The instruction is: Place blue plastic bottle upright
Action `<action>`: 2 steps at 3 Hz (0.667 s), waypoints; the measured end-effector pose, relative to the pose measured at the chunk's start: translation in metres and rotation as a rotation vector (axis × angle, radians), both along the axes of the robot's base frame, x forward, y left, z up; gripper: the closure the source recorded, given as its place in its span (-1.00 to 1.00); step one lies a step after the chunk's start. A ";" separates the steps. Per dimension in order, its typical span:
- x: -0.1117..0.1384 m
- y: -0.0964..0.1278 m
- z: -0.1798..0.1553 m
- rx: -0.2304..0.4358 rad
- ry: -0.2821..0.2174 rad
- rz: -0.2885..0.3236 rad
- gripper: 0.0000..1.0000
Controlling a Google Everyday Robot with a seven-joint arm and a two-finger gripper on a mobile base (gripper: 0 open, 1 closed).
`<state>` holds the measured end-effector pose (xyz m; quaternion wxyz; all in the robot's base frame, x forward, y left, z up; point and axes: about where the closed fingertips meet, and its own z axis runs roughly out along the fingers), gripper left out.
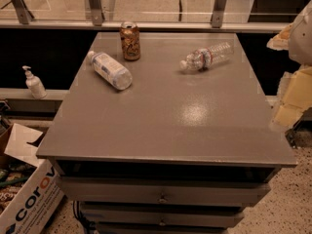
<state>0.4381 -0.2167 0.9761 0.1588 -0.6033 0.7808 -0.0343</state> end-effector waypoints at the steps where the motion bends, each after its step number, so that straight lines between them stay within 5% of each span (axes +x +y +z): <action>1: 0.000 0.000 0.000 0.000 0.000 0.000 -1.00; 2: 0.000 0.001 0.000 0.000 0.000 0.000 -1.00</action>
Offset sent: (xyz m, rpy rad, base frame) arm 0.0591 0.0759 -0.0103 -0.0124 -0.0070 0.0033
